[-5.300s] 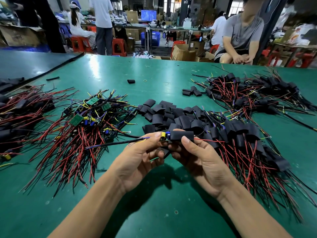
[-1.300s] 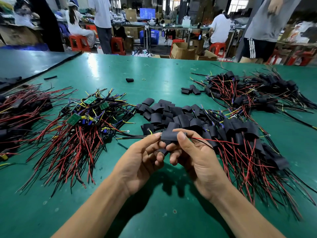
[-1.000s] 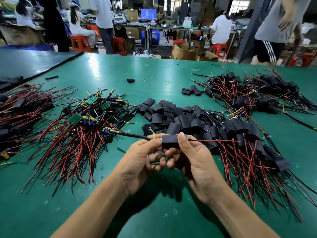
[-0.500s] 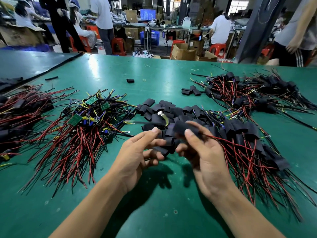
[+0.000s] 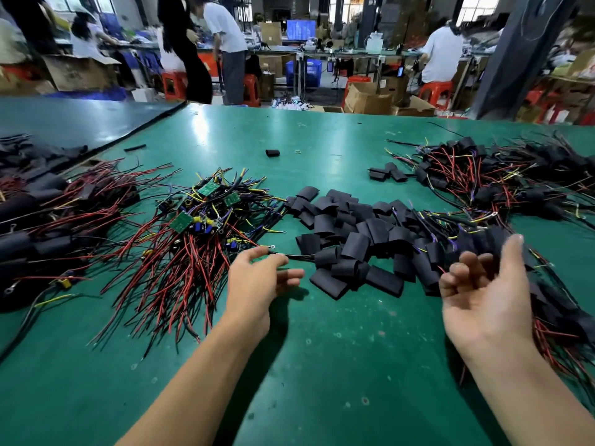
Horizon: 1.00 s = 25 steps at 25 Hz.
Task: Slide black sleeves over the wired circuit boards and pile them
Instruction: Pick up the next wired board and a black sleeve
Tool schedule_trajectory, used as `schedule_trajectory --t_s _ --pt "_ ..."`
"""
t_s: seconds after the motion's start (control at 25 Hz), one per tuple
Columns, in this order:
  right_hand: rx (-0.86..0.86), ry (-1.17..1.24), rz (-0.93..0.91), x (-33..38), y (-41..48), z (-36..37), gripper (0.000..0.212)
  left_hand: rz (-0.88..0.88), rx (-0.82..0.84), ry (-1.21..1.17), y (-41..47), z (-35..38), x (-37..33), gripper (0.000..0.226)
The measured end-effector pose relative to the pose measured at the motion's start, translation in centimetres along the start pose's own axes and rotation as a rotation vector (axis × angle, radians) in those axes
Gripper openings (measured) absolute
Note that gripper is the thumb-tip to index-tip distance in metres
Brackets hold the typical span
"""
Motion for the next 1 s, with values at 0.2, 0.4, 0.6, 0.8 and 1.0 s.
schedule_trajectory --t_s 0.2,0.4,0.6,0.8,1.0 --pt "0.161 0.041 0.087 -1.0 -0.2 0.2 0.049 0.035 -0.052 -0.016 0.1 -0.3 -0.4 0.052" --pt "0.353 -0.511 -0.005 -3.3 0.5 0.3 0.030 0.143 0.050 0.123 0.0 0.2 -0.3 0.068" --pt "0.489 -1.167 -0.471 -5.9 -0.3 0.3 0.009 0.093 0.138 0.105 0.4 1.0 -0.3 0.068" --pt "0.520 -1.278 -0.704 -5.6 -0.2 0.6 0.006 0.060 0.117 0.055 1.4 1.2 0.0 0.072" --pt "0.468 -1.229 -0.599 -5.5 0.3 0.3 0.006 0.208 -0.023 0.163 1.9 -0.2 0.0 0.045"
Point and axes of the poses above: each hand's wrist, its own y-axis towards the middle knuckle, its own z-axis out of the palm, x = y × z, the point moved 3 cm from there along y, towards the middle knuckle, and after that the axes turned 2 degrees about z, right-handed, at the moved point
